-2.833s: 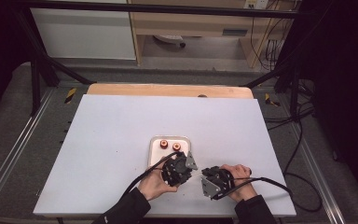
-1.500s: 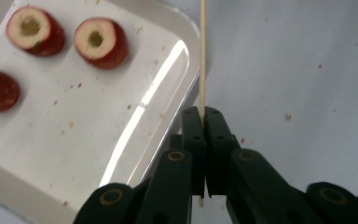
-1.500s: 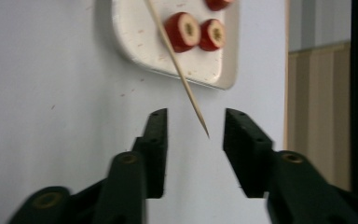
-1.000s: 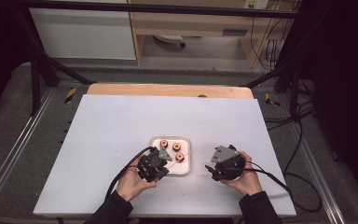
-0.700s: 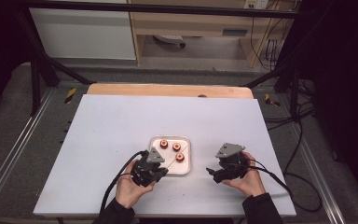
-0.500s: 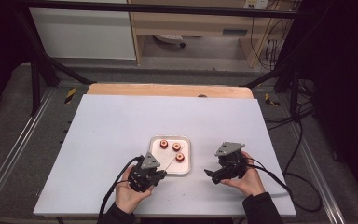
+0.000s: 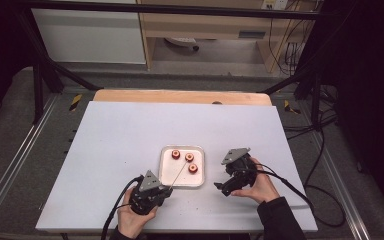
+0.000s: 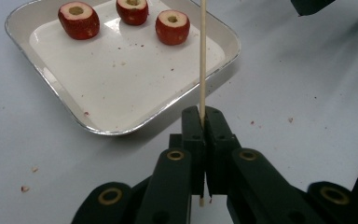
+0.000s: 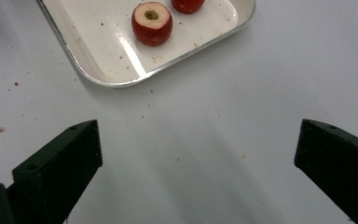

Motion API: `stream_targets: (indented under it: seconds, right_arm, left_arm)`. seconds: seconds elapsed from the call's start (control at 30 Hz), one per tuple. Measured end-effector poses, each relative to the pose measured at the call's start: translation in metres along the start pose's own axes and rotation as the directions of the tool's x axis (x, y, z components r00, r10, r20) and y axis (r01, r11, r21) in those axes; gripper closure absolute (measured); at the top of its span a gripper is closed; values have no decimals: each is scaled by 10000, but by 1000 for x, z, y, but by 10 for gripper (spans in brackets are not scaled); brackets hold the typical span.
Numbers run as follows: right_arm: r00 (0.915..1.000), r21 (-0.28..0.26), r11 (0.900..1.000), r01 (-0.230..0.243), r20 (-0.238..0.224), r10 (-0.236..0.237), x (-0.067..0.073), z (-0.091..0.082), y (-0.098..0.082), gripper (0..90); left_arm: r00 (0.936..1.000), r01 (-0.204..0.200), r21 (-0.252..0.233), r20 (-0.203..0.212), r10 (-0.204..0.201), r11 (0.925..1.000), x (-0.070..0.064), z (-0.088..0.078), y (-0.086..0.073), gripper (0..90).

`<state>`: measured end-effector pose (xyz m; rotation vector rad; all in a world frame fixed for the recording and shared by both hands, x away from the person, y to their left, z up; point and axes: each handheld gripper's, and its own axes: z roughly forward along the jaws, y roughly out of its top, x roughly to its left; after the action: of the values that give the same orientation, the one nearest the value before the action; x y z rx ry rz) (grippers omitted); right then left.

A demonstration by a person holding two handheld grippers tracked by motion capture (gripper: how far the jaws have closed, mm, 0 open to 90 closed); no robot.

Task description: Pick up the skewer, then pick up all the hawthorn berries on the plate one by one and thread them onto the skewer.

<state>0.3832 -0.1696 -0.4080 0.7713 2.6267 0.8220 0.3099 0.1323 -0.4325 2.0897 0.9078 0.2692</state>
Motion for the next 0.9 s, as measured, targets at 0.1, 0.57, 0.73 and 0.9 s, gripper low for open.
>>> stream_targets:
  seconds: [0.1, 0.57, 0.73, 0.9]
  right_arm:
    - [9979, 212, 9984, 532, -380, -524, 1, 5, 9, 13]
    - [9842, 724, 9862, 1488, -1081, -1405, -1, 20, 47, 63]
    - [9769, 968, 9791, 1791, -1352, -1653, -2, 29, 64, 99]
    - [9687, 1056, 9741, 2000, -1707, -1804, -5, 41, 78, 162]
  left_arm:
    - [10000, 1, -130, -68, -2, 9999, 0, -1, -5, 882]
    - [9996, 118, -327, -262, -127, 9994, 3, -4, -15, 882]
    - [9995, 97, -345, -286, -107, 9994, 4, -6, -15, 882]
    - [9995, 40, -412, -312, -53, 9991, 6, -8, -16, 882]
